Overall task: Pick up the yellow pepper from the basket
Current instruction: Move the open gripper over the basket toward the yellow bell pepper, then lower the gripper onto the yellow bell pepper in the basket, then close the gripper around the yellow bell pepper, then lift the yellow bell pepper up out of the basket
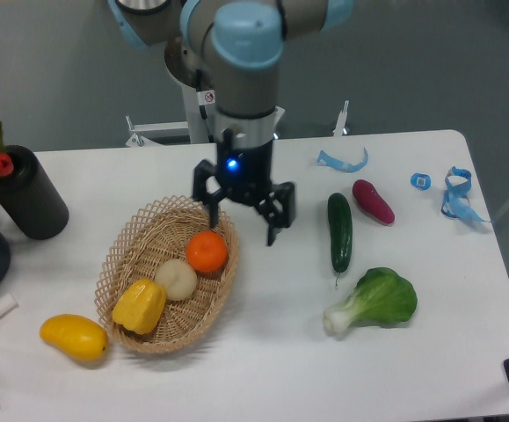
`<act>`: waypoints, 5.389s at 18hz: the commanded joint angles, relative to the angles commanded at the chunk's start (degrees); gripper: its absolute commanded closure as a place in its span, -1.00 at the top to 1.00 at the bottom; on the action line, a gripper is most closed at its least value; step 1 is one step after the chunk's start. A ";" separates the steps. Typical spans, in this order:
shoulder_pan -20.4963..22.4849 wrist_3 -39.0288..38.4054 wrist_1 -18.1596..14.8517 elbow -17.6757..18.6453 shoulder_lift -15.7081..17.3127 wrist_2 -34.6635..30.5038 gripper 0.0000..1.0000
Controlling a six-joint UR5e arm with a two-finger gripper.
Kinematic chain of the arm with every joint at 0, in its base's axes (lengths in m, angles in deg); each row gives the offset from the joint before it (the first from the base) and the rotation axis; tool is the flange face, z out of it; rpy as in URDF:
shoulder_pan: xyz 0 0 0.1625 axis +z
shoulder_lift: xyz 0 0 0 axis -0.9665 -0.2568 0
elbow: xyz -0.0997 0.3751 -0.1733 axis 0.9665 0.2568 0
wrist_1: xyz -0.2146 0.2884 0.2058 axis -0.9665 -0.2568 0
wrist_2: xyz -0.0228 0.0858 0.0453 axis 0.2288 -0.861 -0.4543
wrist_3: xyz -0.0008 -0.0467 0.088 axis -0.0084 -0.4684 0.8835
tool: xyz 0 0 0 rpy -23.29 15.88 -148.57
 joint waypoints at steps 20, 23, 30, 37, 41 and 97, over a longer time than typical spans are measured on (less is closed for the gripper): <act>-11.34 5.37 2.81 -1.23 -12.49 -3.25 1.00; -11.52 2.12 2.90 -1.67 -13.19 -3.25 1.00; -11.61 -0.17 3.95 -1.58 -13.81 -3.52 1.00; -12.75 -2.02 4.40 -1.15 -14.69 -5.36 1.00; -12.93 -2.02 4.48 -0.97 -15.30 -5.45 1.00; 3.59 3.51 5.01 -15.47 -9.41 -5.36 -0.14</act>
